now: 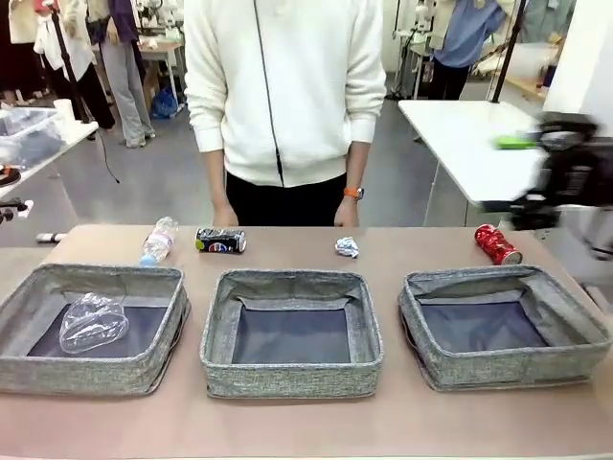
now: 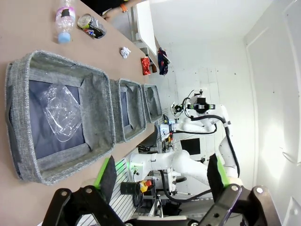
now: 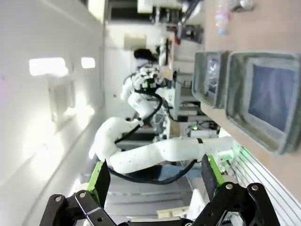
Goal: Sort the waste into the appropriate baskets.
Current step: Place the picked waste into the Fabric basket indicated by the person, then pick up the waste item pointed out by the person.
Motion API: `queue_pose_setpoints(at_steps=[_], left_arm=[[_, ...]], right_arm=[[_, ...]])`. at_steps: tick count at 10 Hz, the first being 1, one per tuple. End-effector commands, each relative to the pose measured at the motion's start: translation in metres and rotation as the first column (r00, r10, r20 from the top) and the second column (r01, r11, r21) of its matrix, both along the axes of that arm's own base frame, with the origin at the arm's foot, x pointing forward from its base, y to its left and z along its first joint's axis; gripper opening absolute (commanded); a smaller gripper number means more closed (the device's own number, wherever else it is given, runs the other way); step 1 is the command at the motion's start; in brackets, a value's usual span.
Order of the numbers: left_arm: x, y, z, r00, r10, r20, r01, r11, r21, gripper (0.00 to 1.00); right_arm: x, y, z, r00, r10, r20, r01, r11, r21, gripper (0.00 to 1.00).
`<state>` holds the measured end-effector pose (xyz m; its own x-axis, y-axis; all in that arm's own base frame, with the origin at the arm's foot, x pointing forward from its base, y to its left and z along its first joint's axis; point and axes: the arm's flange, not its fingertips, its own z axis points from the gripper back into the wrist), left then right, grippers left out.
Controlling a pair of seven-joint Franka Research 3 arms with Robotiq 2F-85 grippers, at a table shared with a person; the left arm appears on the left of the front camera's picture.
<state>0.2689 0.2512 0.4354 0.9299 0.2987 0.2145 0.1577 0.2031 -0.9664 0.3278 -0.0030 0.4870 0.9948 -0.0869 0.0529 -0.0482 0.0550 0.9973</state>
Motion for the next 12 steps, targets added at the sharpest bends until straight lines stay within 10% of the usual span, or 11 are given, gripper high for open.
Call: queue_pose_setpoints(at_steps=[1, 4, 12], left_arm=[[-0.002, 0.0, 0.002, 1.0, -0.014, 0.014, 0.014, 1.0, 0.002, 1.0], [-0.002, 0.0, 0.002, 1.0, -0.014, 0.014, 0.014, 1.0, 0.002, 1.0], [-0.002, 0.0, 0.002, 1.0, -0.014, 0.014, 0.014, 1.0, 0.002, 1.0]], right_arm=[[-0.044, -0.064, -0.036, 0.999, -0.044, -0.022, 0.043, 0.998, -0.039, 1.0], [-0.078, -0.109, -0.058, 0.987, -0.147, 0.062, 0.149, 0.988, -0.033, 1.0], [-0.05, -0.11, -0.035, 0.997, -0.079, -0.02, 0.079, 0.997, -0.026, 1.0]])
